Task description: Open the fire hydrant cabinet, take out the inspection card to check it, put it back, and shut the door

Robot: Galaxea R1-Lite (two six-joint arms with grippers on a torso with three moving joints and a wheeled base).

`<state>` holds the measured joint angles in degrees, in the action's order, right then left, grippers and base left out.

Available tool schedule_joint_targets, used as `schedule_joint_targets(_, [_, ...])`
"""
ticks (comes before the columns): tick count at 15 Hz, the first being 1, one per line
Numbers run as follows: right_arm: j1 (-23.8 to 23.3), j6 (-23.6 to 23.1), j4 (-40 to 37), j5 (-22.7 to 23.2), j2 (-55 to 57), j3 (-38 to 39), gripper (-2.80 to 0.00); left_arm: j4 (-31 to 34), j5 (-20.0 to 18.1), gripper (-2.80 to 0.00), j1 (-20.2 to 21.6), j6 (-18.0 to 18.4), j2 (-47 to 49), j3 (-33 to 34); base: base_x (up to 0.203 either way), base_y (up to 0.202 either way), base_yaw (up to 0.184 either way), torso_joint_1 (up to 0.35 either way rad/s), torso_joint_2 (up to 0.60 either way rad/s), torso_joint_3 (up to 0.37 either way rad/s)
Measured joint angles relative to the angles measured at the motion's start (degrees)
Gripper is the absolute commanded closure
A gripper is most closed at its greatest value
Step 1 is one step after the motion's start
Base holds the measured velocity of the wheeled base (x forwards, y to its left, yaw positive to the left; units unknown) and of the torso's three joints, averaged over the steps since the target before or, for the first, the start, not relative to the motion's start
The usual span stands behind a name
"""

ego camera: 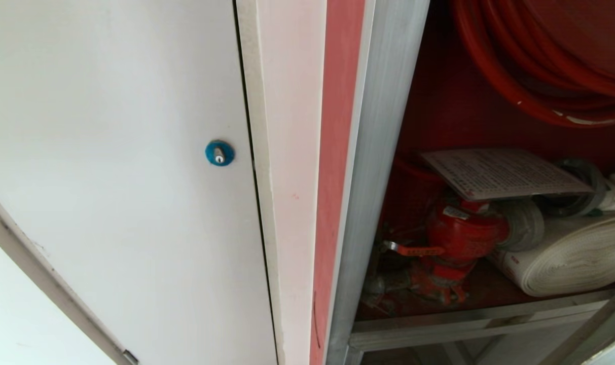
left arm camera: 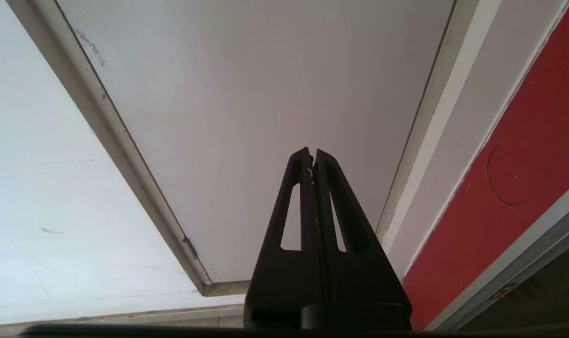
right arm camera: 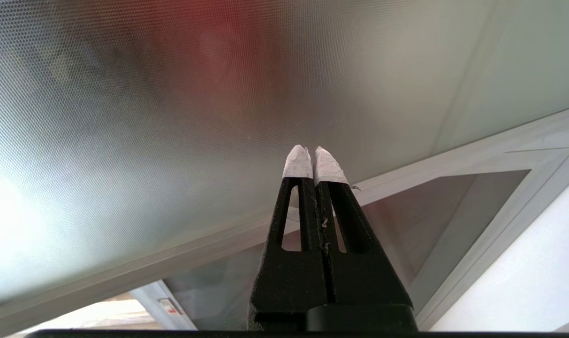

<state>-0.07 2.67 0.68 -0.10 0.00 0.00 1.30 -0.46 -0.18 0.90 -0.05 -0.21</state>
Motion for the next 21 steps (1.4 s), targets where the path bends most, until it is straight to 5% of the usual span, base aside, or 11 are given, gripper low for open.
schedule_joint_targets(7, [0.0, 3.6, -2.4, 2.3, 0.0, -8.9, 0.00, 0.0, 0.0, 0.00, 0.0, 0.0, 0.0, 0.0, 0.000, 0.000, 0.000, 0.000, 0.00, 0.000])
schedule_joint_targets(10, [0.1, 4.0, -11.2, 13.0, 0.0, -19.7, 0.00, 0.0, 0.0, 0.00, 0.0, 0.0, 0.0, 0.0, 0.000, 0.000, 0.000, 0.000, 0.00, 0.000])
schedule_joint_targets(14, [0.1, 4.1, -21.6, 36.9, 1.0, -29.5, 0.00, 0.0, 0.0, 0.00, 0.0, 0.0, 0.0, 0.0, 0.000, 0.000, 0.000, 0.000, 0.00, 0.000])
schedule_joint_targets(17, [0.1, 4.1, -21.3, 49.2, 5.7, -31.7, 0.00, 0.0, 0.0, 0.00, 0.0, 0.0, 0.0, 0.0, 0.000, 0.000, 0.000, 0.000, 0.00, 0.000])
schedule_joint_targets(21, [0.1, 4.0, -14.1, 58.1, 15.5, -32.2, 0.00, 0.0, 0.0, 0.00, 0.0, 0.0, 0.0, 0.0, 0.000, 0.000, 0.000, 0.000, 0.00, 0.000])
